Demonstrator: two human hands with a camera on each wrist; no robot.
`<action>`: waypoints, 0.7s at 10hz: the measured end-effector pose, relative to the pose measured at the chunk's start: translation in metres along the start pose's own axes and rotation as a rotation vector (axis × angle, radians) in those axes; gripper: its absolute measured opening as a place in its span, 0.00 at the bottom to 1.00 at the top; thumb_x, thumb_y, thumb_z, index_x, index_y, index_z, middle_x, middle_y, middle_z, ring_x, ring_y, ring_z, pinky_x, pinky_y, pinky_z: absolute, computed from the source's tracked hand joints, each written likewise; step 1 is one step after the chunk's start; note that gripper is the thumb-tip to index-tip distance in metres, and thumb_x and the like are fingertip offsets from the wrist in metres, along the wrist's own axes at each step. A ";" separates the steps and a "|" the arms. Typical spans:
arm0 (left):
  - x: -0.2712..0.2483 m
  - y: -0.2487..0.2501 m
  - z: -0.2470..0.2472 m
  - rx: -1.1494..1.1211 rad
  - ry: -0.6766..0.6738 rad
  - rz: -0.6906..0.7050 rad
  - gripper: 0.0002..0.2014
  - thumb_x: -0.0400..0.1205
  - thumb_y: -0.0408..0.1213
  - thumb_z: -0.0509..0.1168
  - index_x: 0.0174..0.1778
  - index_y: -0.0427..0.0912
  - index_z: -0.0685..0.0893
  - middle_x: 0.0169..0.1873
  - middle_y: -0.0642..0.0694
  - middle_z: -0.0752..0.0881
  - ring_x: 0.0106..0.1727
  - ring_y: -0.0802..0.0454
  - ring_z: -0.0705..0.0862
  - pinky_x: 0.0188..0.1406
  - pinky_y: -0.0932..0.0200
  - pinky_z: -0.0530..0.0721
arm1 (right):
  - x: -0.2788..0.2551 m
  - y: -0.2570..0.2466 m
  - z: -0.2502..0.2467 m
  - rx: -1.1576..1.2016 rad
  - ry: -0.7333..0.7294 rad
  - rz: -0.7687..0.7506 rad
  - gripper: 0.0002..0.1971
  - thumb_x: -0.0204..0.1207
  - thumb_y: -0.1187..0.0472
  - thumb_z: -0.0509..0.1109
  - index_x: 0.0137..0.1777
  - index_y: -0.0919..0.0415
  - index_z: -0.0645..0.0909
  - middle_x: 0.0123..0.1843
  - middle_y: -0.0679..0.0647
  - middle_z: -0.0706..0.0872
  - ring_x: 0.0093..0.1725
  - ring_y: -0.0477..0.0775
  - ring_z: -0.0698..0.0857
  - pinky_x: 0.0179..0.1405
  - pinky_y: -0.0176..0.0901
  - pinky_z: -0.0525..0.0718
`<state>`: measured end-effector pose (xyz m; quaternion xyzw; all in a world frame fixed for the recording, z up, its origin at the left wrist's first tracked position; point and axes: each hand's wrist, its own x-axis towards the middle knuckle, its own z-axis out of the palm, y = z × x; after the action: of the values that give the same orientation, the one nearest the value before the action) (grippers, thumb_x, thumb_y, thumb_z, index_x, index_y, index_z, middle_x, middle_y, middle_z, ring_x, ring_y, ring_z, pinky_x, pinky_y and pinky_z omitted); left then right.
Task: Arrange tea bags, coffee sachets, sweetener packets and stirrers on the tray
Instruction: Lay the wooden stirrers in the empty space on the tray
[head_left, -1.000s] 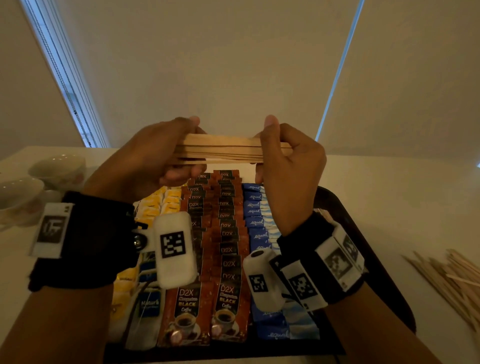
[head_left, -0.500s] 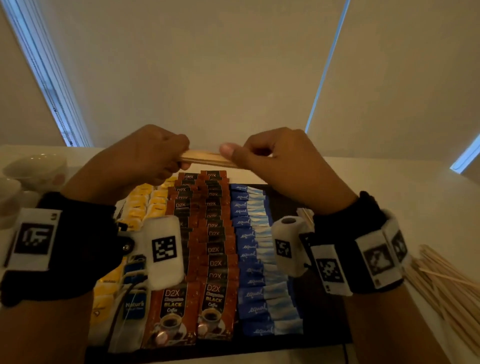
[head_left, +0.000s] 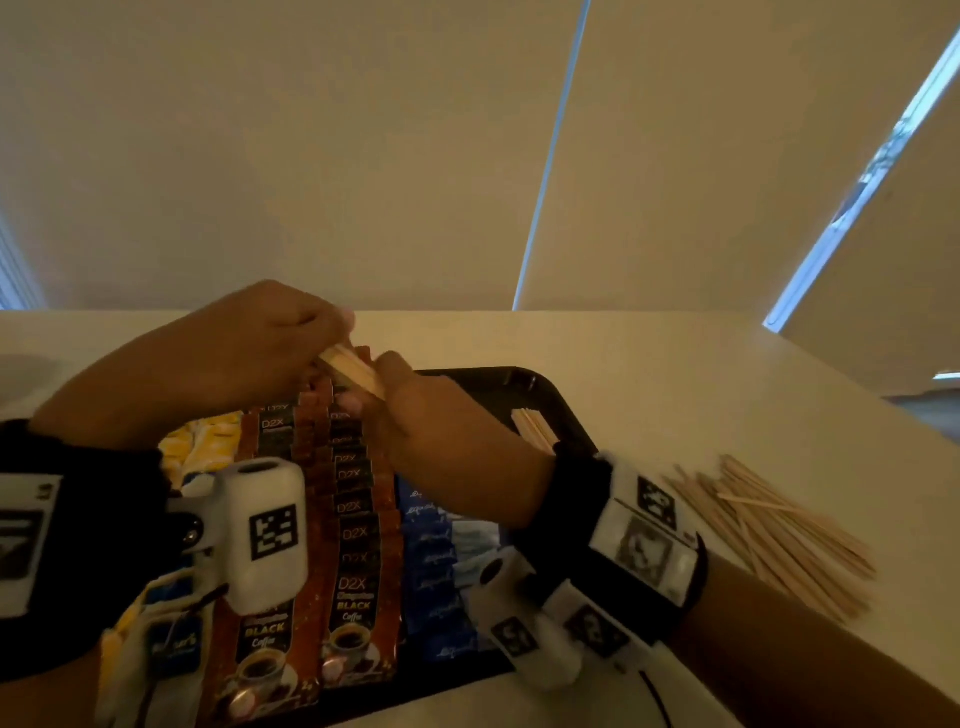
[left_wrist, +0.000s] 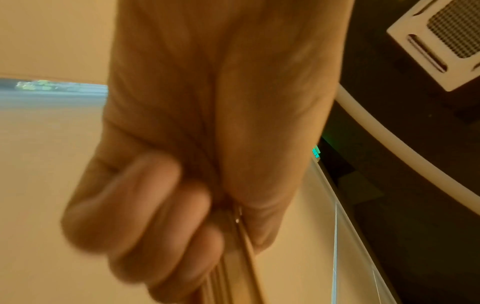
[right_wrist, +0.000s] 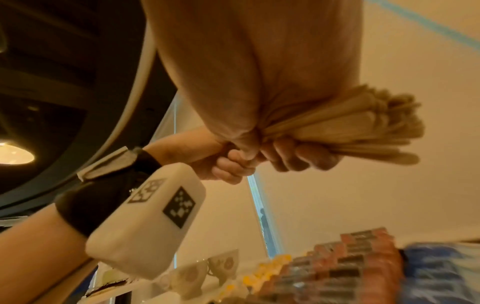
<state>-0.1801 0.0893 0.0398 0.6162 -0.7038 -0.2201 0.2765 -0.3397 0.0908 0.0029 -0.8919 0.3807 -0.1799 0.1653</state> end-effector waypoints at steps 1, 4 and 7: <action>0.001 -0.008 -0.005 -0.032 -0.016 0.006 0.17 0.80 0.60 0.50 0.49 0.57 0.79 0.31 0.52 0.84 0.28 0.58 0.81 0.25 0.59 0.73 | -0.014 0.030 -0.024 -0.043 -0.046 0.293 0.16 0.88 0.61 0.49 0.65 0.68 0.71 0.46 0.63 0.77 0.43 0.63 0.78 0.36 0.47 0.74; -0.002 -0.021 -0.020 -0.092 -0.012 0.007 0.17 0.73 0.66 0.50 0.50 0.64 0.72 0.37 0.51 0.86 0.32 0.51 0.82 0.24 0.56 0.75 | -0.016 0.119 -0.037 -0.160 -0.212 0.833 0.18 0.87 0.62 0.48 0.63 0.71 0.76 0.50 0.64 0.75 0.35 0.54 0.76 0.30 0.37 0.70; 0.000 -0.023 -0.019 -0.070 -0.009 -0.062 0.17 0.80 0.60 0.48 0.58 0.55 0.70 0.39 0.49 0.85 0.35 0.50 0.82 0.26 0.56 0.76 | -0.006 0.116 -0.018 -0.382 -0.364 0.903 0.17 0.85 0.67 0.50 0.67 0.72 0.75 0.69 0.66 0.77 0.66 0.60 0.79 0.57 0.42 0.79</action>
<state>-0.1503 0.0867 0.0386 0.6265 -0.6776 -0.2560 0.2879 -0.4232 0.0164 -0.0325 -0.6699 0.7185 0.1397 0.1243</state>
